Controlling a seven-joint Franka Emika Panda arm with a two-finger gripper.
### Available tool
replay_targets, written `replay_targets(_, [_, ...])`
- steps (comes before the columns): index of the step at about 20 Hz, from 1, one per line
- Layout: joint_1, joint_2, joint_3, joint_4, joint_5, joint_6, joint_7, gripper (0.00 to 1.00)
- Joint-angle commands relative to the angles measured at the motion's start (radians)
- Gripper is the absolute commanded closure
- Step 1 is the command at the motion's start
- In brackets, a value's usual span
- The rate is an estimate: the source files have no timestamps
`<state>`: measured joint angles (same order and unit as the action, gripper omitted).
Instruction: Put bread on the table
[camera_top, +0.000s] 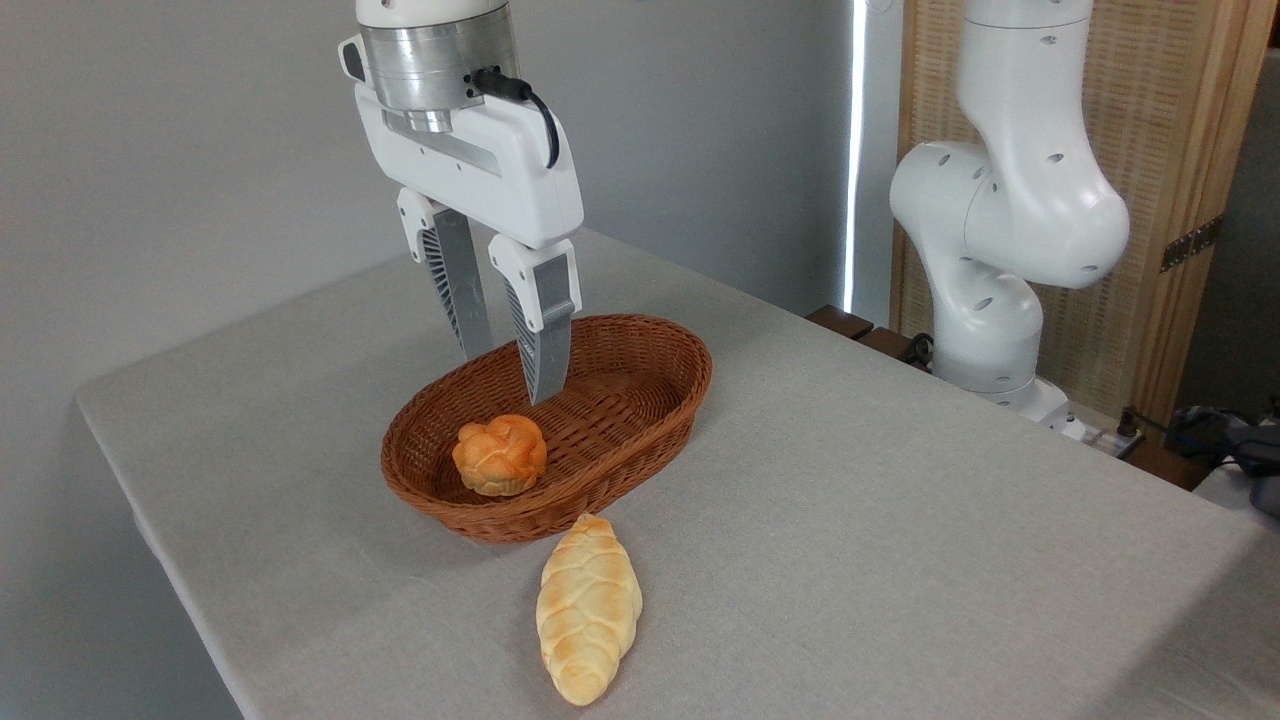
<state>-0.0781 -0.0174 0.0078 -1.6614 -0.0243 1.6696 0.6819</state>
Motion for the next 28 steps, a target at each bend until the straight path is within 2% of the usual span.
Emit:
replay_targets(1, [0.009, -0.006, -0.002, 0.009, -0.014, -0.019, 0.018, 0.0])
replay_targets(19, [0.008, -0.007, -0.009, -0.004, -0.014, -0.016, 0.018, 0.0])
replay_targets(21, [0.008, -0.042, -0.015, -0.055, -0.014, 0.013, 0.018, 0.0])
replay_targets(23, [0.0, -0.106, -0.015, -0.16, -0.023, 0.094, 0.016, 0.0])
replay_targets(27, [-0.045, -0.147, -0.015, -0.262, -0.025, 0.2, 0.008, 0.0])
replay_targets(28, [-0.067, -0.147, -0.015, -0.273, -0.025, 0.209, 0.007, 0.0])
